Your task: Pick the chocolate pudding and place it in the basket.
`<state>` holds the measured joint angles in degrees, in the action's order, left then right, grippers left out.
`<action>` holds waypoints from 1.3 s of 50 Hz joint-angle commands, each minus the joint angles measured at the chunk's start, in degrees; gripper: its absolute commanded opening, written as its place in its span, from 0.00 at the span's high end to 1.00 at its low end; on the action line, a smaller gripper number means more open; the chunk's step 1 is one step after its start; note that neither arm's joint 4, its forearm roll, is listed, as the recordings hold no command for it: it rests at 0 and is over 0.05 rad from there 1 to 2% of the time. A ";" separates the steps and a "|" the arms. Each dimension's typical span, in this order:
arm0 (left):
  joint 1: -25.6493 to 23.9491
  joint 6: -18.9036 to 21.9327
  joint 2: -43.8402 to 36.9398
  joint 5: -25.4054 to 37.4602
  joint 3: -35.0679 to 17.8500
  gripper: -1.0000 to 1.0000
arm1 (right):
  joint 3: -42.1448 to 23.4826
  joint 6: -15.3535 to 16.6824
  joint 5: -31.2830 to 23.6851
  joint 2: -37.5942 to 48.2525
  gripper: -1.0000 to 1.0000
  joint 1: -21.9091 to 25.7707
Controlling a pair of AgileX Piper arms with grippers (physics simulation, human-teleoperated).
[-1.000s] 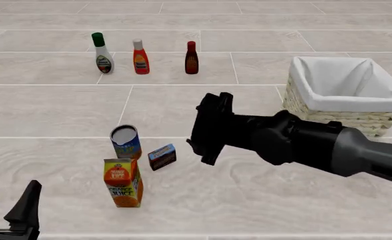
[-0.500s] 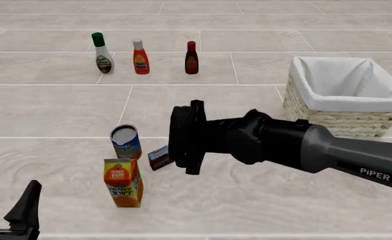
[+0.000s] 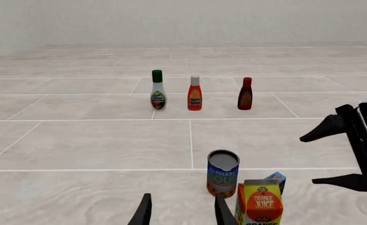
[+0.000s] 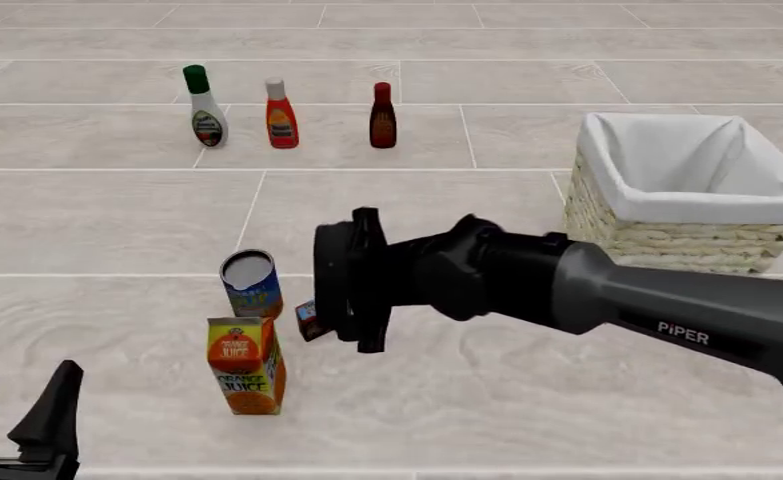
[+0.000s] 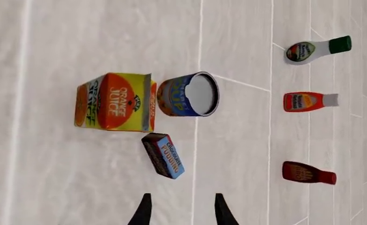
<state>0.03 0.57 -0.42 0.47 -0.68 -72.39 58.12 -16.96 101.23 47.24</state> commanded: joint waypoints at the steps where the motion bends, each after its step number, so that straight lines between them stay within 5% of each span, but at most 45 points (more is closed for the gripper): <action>1: 0.03 -0.09 0.10 -0.14 0.15 0.00 | -1.11 2.23 -0.67 2.63 0.00 -1.03; 65: 0.01 -0.08 0.10 -0.14 0.15 0.00 | -11.73 5.93 -4.40 14.42 0.00 -3.23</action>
<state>0.03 0.57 -0.42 0.47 -0.68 -82.28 64.06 -20.70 114.20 44.54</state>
